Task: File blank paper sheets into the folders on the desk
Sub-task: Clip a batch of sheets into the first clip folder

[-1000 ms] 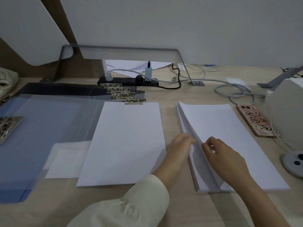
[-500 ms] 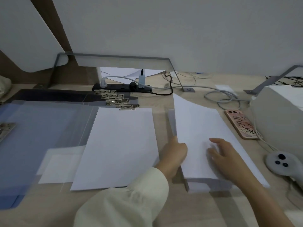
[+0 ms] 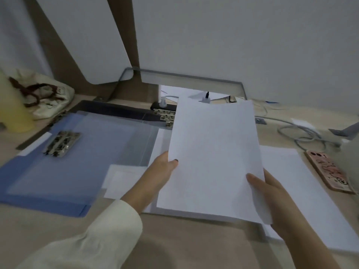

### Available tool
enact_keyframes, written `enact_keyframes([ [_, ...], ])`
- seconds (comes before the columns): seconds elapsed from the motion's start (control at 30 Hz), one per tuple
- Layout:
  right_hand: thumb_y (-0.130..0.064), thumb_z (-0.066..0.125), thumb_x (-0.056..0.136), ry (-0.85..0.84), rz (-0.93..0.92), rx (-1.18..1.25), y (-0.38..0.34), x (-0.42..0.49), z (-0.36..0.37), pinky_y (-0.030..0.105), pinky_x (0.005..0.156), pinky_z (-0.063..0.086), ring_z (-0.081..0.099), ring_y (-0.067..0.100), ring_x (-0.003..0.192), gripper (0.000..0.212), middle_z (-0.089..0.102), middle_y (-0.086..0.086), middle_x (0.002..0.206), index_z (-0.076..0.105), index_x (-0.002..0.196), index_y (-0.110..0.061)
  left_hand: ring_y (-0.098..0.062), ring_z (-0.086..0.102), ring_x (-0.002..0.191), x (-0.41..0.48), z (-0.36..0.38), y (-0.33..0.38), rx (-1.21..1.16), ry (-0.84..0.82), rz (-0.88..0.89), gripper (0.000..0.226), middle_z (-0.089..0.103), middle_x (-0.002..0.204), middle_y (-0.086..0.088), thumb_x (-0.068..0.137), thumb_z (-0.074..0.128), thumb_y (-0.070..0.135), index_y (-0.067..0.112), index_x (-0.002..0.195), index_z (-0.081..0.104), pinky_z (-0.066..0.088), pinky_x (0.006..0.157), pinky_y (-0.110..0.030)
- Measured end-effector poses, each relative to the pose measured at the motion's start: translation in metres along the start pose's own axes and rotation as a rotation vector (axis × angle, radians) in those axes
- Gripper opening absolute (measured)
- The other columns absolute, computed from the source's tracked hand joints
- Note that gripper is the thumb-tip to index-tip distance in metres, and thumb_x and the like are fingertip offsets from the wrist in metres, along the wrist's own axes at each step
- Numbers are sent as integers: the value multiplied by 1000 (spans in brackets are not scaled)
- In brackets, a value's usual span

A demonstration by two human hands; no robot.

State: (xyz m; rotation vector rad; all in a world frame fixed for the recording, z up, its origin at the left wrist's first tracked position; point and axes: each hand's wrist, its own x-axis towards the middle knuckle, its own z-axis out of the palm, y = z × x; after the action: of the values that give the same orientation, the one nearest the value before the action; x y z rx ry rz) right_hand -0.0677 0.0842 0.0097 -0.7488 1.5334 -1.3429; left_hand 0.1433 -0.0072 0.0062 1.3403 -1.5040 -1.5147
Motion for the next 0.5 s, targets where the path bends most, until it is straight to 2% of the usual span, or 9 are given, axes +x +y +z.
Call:
enact_keyframes([
  [0.1,-15,49,92,-90,27,14,6,5,30,33,68,53,71,20,85,20,74,-2,96,61,108,-22,-25,58,112,0,-35,-12,35,77,-32,30,62,119,-4,97,42,15,17,125,54,43,102,-43],
  [0.17,-11,48,92,-153,40,62,9,8,51,32,66,58,71,19,83,20,74,0,96,62,104,-20,-26,61,105,-2,-61,-18,35,121,-34,23,65,114,-6,96,45,17,14,114,59,46,98,-40],
  [0.23,-9,48,92,-203,56,100,12,9,75,33,74,56,69,23,92,22,73,4,102,62,106,-17,-24,63,88,-4,-88,-21,75,194,0,22,67,99,-8,96,45,21,8,100,63,47,81,-34],
  [0.3,-11,49,92,-228,68,102,17,11,99,38,88,50,65,27,101,26,71,5,109,60,114,-16,-16,58,76,-7,-120,-27,107,342,50,24,63,90,-6,97,42,23,11,89,61,44,68,-29],
  [0.37,-12,50,92,-252,61,95,24,13,121,44,98,45,63,27,108,32,68,4,116,57,123,-16,-15,60,85,-6,-156,-39,157,547,106,18,61,98,-3,97,43,23,24,89,59,48,72,-31],
  [0.4,-12,49,92,-263,53,90,26,13,133,44,100,44,62,26,109,34,68,4,117,56,125,-16,-20,59,95,-5,-175,-46,288,671,109,15,59,104,-2,96,44,23,25,95,59,48,77,-35],
  [0.47,-9,48,93,-286,51,91,30,15,155,41,98,45,62,25,108,32,68,3,116,57,123,-16,-29,50,113,-3,-209,-60,580,859,21,23,51,121,-8,94,46,21,17,115,55,42,84,-40],
  [0.5,-9,47,93,-300,59,93,31,16,165,39,96,46,63,23,107,30,68,2,114,58,120,-17,-32,44,119,-2,-224,-66,643,877,-50,30,47,128,-12,94,47,21,13,123,50,40,87,-42],
])
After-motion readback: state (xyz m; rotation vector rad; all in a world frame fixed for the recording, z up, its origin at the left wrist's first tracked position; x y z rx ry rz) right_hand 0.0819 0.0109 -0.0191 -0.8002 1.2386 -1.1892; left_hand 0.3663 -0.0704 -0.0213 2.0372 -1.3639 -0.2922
